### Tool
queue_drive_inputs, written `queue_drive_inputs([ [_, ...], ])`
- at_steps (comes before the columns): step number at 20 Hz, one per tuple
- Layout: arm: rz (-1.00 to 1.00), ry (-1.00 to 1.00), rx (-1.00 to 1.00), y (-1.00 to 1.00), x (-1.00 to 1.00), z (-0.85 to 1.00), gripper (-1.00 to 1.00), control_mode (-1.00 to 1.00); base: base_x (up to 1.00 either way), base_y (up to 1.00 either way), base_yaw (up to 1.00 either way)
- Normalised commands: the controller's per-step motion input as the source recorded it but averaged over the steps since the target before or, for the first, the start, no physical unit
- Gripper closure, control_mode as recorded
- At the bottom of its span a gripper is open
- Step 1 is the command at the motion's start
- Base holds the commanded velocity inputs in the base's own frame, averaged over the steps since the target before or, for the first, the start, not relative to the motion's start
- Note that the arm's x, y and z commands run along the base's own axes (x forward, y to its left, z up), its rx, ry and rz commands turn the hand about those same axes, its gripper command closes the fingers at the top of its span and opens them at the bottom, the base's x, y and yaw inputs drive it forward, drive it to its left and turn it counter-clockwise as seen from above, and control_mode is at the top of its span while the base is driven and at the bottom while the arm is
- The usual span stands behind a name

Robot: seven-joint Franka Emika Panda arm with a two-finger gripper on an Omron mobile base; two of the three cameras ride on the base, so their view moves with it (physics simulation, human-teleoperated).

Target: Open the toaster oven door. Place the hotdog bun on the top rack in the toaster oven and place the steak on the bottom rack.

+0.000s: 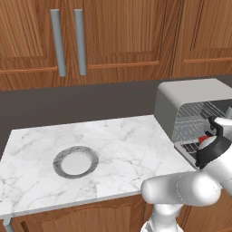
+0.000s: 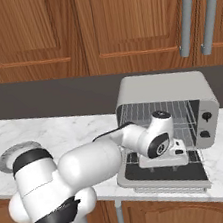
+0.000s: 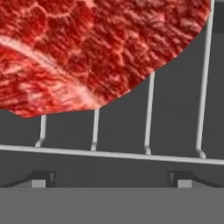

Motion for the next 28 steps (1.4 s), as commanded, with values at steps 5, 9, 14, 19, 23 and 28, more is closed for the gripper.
queue_drive_inputs([
  [5,0.00,0.00,0.03,0.00,0.21,-0.09,-1.00,-1.00,0.00,0.00,0.00],
  [9,-0.01,0.00,0.02,0.00,0.24,-0.09,-1.00,-1.00,0.00,0.00,0.00],
  [14,-0.05,0.00,0.05,0.00,0.30,-0.12,-1.00,-1.00,0.00,0.00,0.00],
  [19,-0.13,-0.03,0.06,0.05,0.34,-0.11,-1.00,-1.00,0.00,0.00,0.00],
  [23,-0.19,-0.05,0.06,0.12,0.37,-0.11,-1.00,-1.00,0.00,0.00,0.00],
  [28,-0.16,-0.02,0.07,0.16,0.17,-0.27,-1.00,-1.00,0.00,0.00,0.00],
])
